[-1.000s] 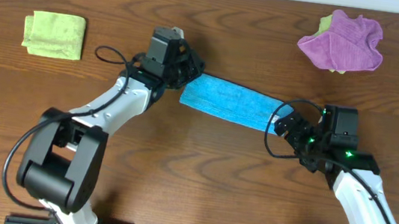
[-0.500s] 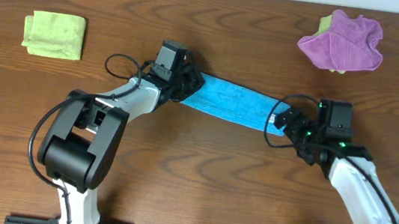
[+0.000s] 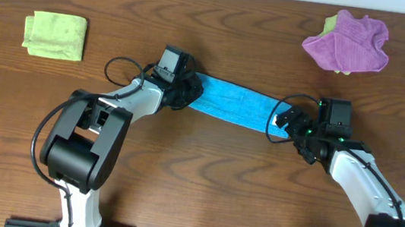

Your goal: Fold the cloth

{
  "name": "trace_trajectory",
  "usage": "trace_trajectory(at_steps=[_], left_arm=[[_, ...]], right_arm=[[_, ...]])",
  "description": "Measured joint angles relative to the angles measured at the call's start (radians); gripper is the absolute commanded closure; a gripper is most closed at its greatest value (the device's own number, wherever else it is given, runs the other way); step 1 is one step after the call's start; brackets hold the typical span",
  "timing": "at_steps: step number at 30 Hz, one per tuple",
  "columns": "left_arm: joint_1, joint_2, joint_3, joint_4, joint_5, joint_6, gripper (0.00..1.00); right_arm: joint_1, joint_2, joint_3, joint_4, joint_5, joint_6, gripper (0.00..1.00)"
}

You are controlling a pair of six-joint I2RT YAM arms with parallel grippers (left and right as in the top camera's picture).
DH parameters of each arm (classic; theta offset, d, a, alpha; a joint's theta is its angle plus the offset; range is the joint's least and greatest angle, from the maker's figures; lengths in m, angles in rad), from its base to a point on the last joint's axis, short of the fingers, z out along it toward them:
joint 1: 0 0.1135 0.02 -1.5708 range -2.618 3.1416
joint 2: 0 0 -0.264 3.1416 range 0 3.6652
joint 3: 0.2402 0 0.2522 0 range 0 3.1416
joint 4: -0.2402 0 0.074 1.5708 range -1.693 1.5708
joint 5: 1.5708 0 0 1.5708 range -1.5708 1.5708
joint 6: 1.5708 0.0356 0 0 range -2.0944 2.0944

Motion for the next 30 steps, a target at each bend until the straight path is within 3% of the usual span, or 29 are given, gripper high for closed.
trace_trajectory(at_steps=[13,19,25,30], left_arm=[[0.0,0.0,0.005,-0.035,-0.003,0.0,0.94],[0.0,0.0,0.008,-0.046,-0.003,0.004,0.94],[0.0,0.0,0.008,-0.052,-0.003,0.004,0.94],[0.0,0.0,0.019,-0.09,-0.003,0.026,0.94]], right_arm=[[0.031,0.108,0.019,0.106,0.001,0.031,0.08],[0.059,0.137,0.024,0.144,-0.001,0.055,0.37],[0.068,0.171,0.024,0.158,0.001,0.066,0.95],[0.069,0.179,0.02,0.216,0.001,0.068,0.99]])
